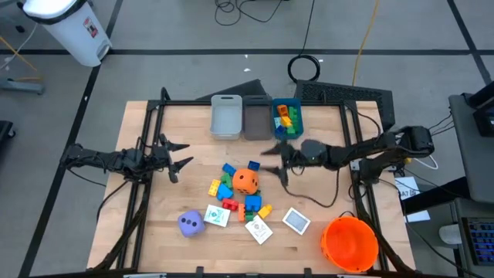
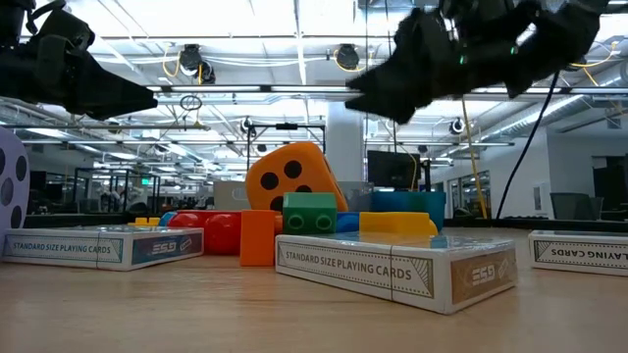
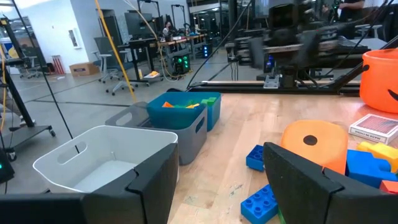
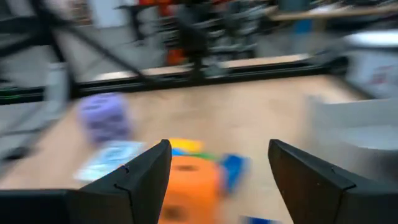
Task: Pick & Place Toys
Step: Move the green playing cards to the center of the table
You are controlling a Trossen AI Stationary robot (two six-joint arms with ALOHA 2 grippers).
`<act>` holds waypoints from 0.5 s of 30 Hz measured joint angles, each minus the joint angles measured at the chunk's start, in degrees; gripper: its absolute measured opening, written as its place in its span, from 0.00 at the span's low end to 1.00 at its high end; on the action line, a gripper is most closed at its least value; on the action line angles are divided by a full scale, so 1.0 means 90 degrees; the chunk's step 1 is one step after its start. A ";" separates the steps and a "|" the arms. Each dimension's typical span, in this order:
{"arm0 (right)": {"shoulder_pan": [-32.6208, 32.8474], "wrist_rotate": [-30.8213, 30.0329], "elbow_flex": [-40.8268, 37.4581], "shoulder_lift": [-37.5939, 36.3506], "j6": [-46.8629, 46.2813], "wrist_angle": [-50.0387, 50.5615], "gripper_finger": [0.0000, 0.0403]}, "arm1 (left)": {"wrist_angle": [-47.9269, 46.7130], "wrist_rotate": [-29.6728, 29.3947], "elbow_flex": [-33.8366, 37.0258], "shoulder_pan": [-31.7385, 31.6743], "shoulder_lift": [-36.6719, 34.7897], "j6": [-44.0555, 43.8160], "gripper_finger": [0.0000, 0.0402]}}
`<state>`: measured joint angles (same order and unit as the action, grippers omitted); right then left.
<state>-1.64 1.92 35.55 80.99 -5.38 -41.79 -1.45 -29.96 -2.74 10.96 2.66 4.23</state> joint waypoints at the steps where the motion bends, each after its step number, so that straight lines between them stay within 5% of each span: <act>1: 0.0246 0.0132 0.0195 0.0000 -0.0116 0.0306 0.64 | -0.0002 -0.0002 0.0000 0.0000 0.0002 0.0000 0.60; 4: 0.1067 0.0264 0.0895 0.0000 -0.0163 0.1698 0.64 | 0.0000 -0.0002 0.0001 -0.0001 0.0001 0.0000 0.60; 8: 0.2210 -0.0422 0.1666 0.0169 -0.0113 0.3615 0.64 | 0.0000 -0.0002 0.0002 0.0000 0.0000 0.0000 0.60; 15: 0.3800 -0.0914 0.1528 0.0284 -0.0109 0.4697 0.48 | -0.0002 -0.0002 0.0002 -0.0002 0.0002 0.0000 0.60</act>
<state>32.56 -6.31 49.30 83.55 -6.36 0.48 -1.47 -29.98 -2.72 10.94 2.68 4.23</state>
